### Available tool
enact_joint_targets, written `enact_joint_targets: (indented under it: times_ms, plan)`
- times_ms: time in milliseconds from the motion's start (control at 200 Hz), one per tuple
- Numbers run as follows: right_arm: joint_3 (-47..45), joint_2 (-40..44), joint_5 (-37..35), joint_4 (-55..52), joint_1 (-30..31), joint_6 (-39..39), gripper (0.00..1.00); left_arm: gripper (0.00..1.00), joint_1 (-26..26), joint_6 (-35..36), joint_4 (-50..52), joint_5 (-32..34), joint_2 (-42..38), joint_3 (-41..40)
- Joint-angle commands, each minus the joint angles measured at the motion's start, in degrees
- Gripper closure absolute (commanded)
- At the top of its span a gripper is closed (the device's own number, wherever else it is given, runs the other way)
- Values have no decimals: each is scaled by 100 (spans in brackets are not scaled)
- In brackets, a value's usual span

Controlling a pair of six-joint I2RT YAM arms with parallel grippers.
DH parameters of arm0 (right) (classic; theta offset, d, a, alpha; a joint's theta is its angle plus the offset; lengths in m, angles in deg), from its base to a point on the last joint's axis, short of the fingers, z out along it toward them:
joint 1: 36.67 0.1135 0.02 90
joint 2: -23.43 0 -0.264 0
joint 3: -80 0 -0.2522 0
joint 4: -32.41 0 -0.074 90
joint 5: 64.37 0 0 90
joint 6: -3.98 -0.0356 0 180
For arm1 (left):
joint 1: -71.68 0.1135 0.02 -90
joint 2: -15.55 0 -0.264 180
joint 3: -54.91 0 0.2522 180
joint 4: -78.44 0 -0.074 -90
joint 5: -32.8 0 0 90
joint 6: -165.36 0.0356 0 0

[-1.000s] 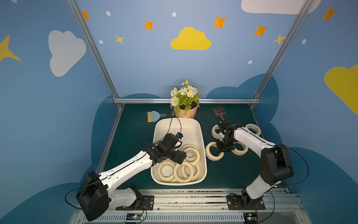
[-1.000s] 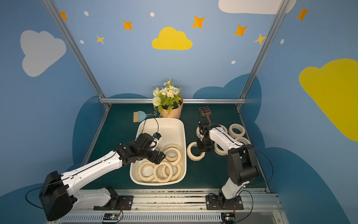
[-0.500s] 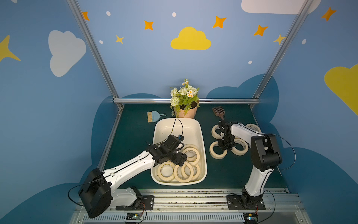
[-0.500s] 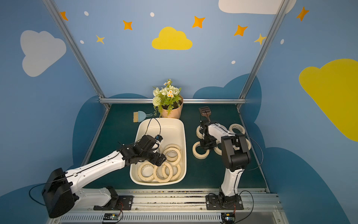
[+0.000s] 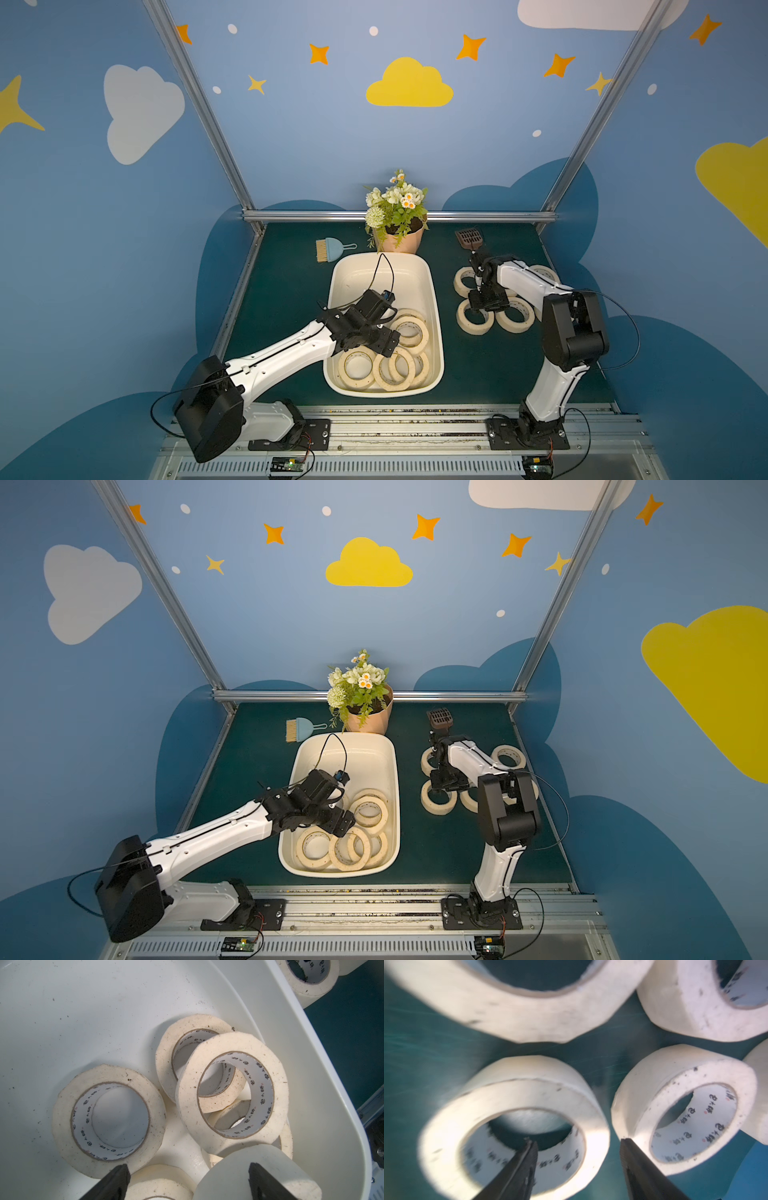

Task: Take out the art tape in the storage box
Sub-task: Place the art tape at the center of the board.

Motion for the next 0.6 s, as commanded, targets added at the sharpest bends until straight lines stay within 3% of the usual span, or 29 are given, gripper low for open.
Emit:
enact_joint_targets:
  times_ms: [0,230,395,546,596]
  plan:
    - [180,384,307,-143,345,-87,32,7,-21,8,372,-118,-189,82]
    - [129,666,936,-238,785,-294,33,10,-19,-108,378,-570,-488,-197]
    - [223,1082,891,-559,799,-199,33,10,-83,-141,405,-1054,-841,-502]
    - [188,1306,1046,-708,860,-85,34,13,-100,-198,197,-964,-738,-753]
    - [188,1370,1066,-781,942,-58,34,19,-107,-231,37,-952,-635,-789]
